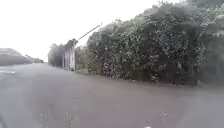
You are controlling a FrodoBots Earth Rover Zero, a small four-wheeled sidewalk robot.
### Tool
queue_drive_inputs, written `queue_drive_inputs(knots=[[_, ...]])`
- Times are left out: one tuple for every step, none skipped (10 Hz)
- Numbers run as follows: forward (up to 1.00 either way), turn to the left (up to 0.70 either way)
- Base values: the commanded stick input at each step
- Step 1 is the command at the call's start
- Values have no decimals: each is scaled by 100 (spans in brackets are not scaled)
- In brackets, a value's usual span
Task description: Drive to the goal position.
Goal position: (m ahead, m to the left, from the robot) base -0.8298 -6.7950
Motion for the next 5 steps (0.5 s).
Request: queue_drive_inputs(knots=[[0,-70],[0,-70],[0,-70],[0,-70],[0,-70]])
